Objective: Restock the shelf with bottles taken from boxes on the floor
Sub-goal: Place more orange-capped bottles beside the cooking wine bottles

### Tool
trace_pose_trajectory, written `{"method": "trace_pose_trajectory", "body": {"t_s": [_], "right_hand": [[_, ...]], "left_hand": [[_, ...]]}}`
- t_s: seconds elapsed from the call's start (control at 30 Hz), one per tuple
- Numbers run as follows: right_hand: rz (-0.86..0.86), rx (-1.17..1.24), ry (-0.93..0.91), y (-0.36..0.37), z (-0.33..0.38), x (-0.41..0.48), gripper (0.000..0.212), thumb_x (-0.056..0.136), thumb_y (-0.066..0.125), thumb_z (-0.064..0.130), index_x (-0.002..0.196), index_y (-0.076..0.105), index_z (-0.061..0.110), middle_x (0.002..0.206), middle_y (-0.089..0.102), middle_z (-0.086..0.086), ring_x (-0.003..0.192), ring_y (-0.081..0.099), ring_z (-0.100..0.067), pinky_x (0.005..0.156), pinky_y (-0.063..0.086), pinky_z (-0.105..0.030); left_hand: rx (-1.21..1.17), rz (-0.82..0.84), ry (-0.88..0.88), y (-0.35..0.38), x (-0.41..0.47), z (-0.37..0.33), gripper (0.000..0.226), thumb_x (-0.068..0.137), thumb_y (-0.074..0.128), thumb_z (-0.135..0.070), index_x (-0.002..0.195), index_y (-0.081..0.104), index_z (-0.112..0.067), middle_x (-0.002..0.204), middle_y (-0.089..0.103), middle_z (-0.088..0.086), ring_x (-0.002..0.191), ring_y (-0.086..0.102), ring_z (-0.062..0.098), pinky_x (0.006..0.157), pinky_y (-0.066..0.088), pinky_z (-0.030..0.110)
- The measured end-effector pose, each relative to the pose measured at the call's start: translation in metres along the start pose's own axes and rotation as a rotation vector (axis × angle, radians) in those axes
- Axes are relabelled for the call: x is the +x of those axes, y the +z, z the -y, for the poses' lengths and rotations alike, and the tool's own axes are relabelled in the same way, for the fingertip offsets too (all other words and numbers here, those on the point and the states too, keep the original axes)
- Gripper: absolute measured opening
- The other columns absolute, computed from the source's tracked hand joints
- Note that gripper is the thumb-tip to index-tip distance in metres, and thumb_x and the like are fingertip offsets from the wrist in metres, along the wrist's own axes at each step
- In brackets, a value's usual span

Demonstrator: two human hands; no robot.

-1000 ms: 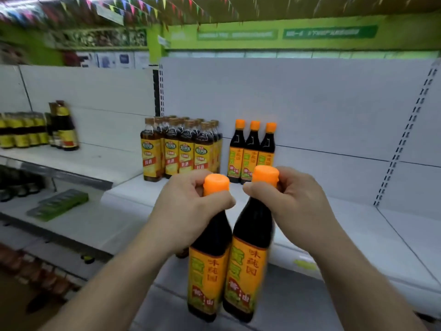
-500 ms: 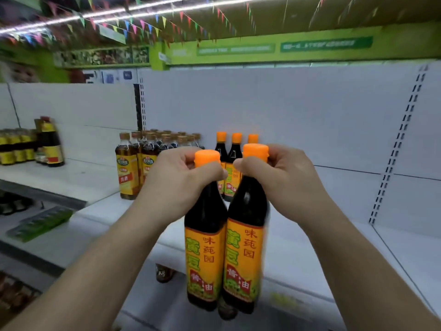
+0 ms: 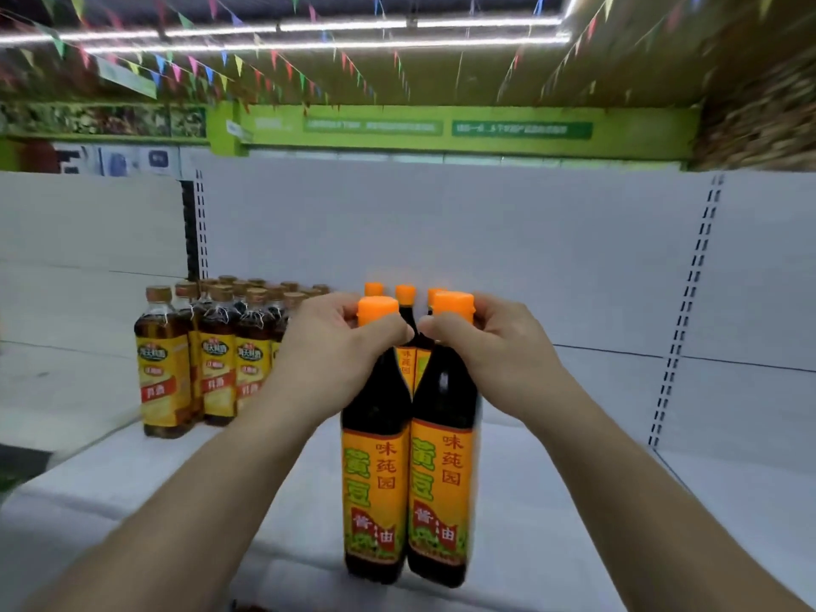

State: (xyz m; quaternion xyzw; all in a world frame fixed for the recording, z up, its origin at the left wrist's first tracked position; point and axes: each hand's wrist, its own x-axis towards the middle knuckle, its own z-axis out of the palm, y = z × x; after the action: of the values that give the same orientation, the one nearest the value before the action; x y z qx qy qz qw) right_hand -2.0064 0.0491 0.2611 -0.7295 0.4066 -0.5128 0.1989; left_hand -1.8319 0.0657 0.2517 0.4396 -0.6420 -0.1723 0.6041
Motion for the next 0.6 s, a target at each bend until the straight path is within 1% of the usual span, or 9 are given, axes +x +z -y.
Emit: {"method": "trace_pose_trajectory", "body": {"t_s": [0.07,0.13,0.2,0.27,0.37,0.47,0.5,0.53,0.6], "right_hand": [[0.018,0.003,0.019,0.009,-0.002,0.009,0.035,0.089,0.072,0.037,0.091,0.064,0.003,0.078,0.067,-0.012,0.067,0.068,-0.018,0.063,0.051,-0.030],[0.027,-0.010,0.028,0.021,-0.006,0.019,0.034,0.090,0.071,0.036,0.093,0.063,0.003,0.075,0.065,-0.007,0.065,0.065,-0.015,0.063,0.050,-0.030],[0.018,-0.034,0.038,0.033,-0.011,0.029,0.035,0.091,0.070,0.036,0.090,0.060,0.002,0.072,0.059,-0.002,0.062,0.060,-0.011,0.062,0.048,-0.031],[0.021,-0.042,0.051,0.044,-0.017,0.036,0.037,0.092,0.069,0.035,0.084,0.057,0.002,0.068,0.055,-0.001,0.060,0.056,-0.012,0.062,0.046,-0.034],[0.021,-0.076,0.072,0.058,-0.023,0.044,0.037,0.094,0.068,0.032,0.076,0.052,0.004,0.065,0.051,0.000,0.057,0.052,-0.012,0.058,0.042,-0.031],[0.014,-0.086,0.102,0.071,-0.028,0.050,0.037,0.093,0.068,0.034,0.078,0.052,0.004,0.067,0.051,-0.002,0.060,0.053,-0.015,0.061,0.042,-0.034],[0.011,-0.082,0.110,0.074,-0.030,0.052,0.039,0.091,0.069,0.037,0.078,0.052,0.004,0.068,0.051,-0.002,0.061,0.052,-0.016,0.061,0.042,-0.036],[0.011,-0.074,0.114,0.078,-0.031,0.054,0.042,0.089,0.068,0.040,0.079,0.052,0.003,0.068,0.050,-0.003,0.061,0.052,-0.017,0.062,0.043,-0.039],[0.024,-0.071,0.116,0.083,-0.034,0.056,0.046,0.087,0.066,0.043,0.082,0.051,0.000,0.069,0.050,-0.006,0.064,0.053,-0.022,0.063,0.044,-0.044]], "left_hand": [[-0.008,0.010,0.013,-0.005,0.012,0.011,0.037,0.082,0.076,-0.019,0.061,0.046,-0.017,0.048,0.035,-0.009,0.043,0.033,0.008,0.043,0.027,0.017],[-0.004,0.023,0.025,-0.011,0.025,0.025,0.034,0.081,0.076,-0.023,0.063,0.048,-0.016,0.052,0.038,-0.004,0.046,0.035,0.012,0.044,0.028,0.020],[-0.013,0.036,0.006,-0.016,0.035,0.039,0.031,0.081,0.076,-0.025,0.065,0.051,-0.017,0.055,0.040,-0.001,0.048,0.038,0.012,0.045,0.029,0.021],[-0.045,0.054,-0.015,-0.019,0.045,0.053,0.031,0.082,0.076,-0.023,0.064,0.051,-0.018,0.051,0.042,-0.007,0.046,0.040,0.008,0.043,0.030,0.016],[-0.053,0.070,-0.011,-0.023,0.057,0.072,0.033,0.083,0.076,-0.022,0.062,0.051,-0.017,0.049,0.042,-0.009,0.044,0.040,0.005,0.042,0.031,0.015],[-0.042,0.089,0.002,-0.026,0.066,0.087,0.035,0.083,0.076,-0.025,0.069,0.052,-0.003,0.052,0.044,-0.005,0.046,0.041,0.006,0.045,0.032,0.019],[-0.042,0.093,-0.001,-0.026,0.069,0.092,0.035,0.083,0.076,-0.025,0.071,0.053,-0.002,0.052,0.044,-0.006,0.046,0.041,0.007,0.045,0.033,0.020],[-0.039,0.097,-0.005,-0.027,0.071,0.096,0.035,0.083,0.076,-0.025,0.071,0.053,-0.002,0.052,0.043,-0.006,0.047,0.041,0.007,0.047,0.035,0.024],[-0.037,0.110,-0.011,-0.027,0.073,0.105,0.035,0.083,0.076,-0.028,0.066,0.051,-0.010,0.051,0.041,-0.007,0.047,0.039,0.010,0.052,0.036,0.034]]}}
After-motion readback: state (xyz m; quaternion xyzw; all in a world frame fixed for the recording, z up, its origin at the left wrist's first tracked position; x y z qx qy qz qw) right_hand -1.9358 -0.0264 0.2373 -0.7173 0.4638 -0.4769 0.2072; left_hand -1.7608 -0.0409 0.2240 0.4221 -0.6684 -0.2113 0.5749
